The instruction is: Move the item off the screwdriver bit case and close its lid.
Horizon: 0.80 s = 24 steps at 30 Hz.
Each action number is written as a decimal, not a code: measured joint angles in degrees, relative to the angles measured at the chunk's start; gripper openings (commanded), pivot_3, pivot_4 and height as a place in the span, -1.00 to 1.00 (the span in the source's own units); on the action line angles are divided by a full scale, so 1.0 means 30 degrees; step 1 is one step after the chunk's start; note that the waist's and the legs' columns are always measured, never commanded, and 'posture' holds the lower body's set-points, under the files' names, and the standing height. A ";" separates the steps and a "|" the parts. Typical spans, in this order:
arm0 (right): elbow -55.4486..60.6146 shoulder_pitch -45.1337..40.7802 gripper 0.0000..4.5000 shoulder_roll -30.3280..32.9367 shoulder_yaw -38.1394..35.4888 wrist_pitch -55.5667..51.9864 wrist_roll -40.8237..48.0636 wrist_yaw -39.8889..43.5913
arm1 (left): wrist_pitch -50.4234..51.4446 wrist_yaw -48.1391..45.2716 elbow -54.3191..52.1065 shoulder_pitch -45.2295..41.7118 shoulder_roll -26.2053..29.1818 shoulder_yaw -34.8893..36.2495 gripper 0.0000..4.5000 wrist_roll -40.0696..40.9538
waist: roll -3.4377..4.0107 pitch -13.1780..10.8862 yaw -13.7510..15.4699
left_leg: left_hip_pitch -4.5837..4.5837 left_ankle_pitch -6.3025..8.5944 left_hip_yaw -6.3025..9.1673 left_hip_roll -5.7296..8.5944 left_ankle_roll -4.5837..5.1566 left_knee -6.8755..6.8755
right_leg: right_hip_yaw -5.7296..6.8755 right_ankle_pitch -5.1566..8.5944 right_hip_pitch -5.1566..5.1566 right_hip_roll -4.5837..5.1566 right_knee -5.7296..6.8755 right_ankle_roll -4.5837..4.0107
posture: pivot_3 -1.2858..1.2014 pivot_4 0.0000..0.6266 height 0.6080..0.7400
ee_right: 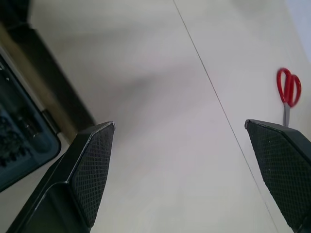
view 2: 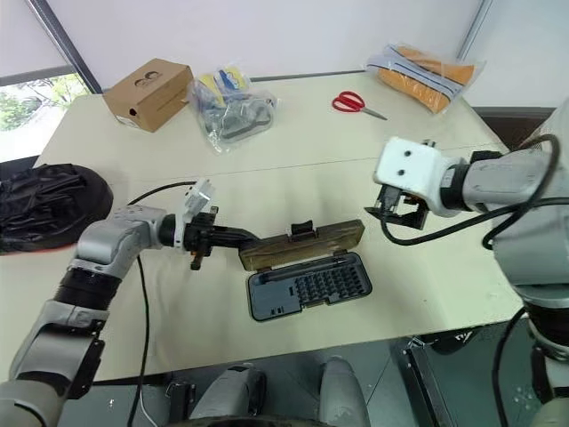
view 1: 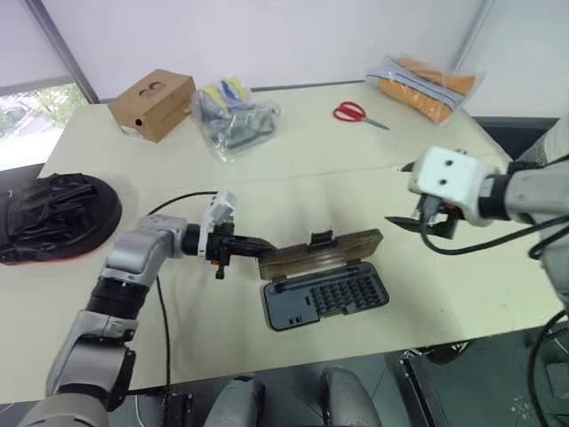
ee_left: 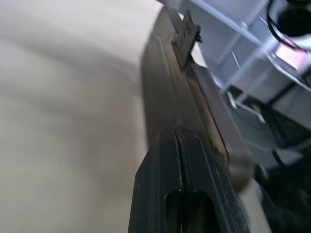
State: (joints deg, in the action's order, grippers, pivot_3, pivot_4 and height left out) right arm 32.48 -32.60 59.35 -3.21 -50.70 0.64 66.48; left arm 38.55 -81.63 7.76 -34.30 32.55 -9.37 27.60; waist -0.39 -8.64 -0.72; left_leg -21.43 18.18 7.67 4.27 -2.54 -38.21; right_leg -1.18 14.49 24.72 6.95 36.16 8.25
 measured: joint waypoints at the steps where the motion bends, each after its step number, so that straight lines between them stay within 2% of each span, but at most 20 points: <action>1: 0.0170 -0.0006 0.98 0.0002 -0.0230 -0.0382 0.0341 -0.0013 | -0.0043 -0.0140 -0.0098 0.0062 -0.0007 -0.0213 -1.00 -0.0001 | 0.0000 0.0001 0.0017 | 0.0006 0.0000 -0.0001 0.0000 0.0000 0.0000 | -0.0002 0.0000 -0.0006 0.0001 0.0002 0.0000 | 0.03 -0.52 1.00; 12: 0.1310 -0.0125 0.98 -0.0126 -0.0763 -0.3103 0.3414 -0.2123 | -0.1516 -0.0997 -0.0346 0.1036 -0.0220 -0.2762 -1.00 -0.1117 | 0.0000 0.0000 0.0021 | 0.0004 0.0002 -0.0005 -0.0001 0.0003 -0.0001 | -0.0002 0.0000 -0.0005 0.0007 -0.0003 0.0000 | 0.03 -0.52 1.00; 17: 0.1793 0.0937 0.98 -0.1523 -0.0706 -0.4257 0.4919 -0.3360 | -0.3752 -0.1338 0.0356 0.1248 -0.0274 -0.3449 -1.00 -0.1988 | 0.0002 0.0005 0.0081 | 0.0017 0.0002 0.0002 0.0000 0.0003 -0.0003 | -0.0001 0.0000 -0.0025 0.0018 -0.0003 0.0000 | 0.03 -0.52 1.00; 24: 0.2952 0.2211 0.98 -0.2930 -0.1458 -0.5273 0.8275 -0.3606 | -0.4699 -0.1353 0.0799 0.1225 -0.0443 -0.3464 -1.00 -0.2101 | 0.0003 0.0013 0.0170 | 0.0045 0.0008 0.0020 0.0005 0.0018 -0.0016 | 0.0011 0.0000 -0.0070 0.0022 -0.0003 0.0000 | 0.03 -0.52 1.00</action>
State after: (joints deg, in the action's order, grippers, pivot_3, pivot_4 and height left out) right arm 41.34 -25.96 50.57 -7.58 -66.52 25.46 55.66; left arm 24.46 -85.69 10.15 -30.62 31.22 -19.76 21.29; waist -0.38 -8.61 -0.21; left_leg -21.30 18.20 7.73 4.29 -2.49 -38.26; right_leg -1.15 14.49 24.51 7.01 36.15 8.26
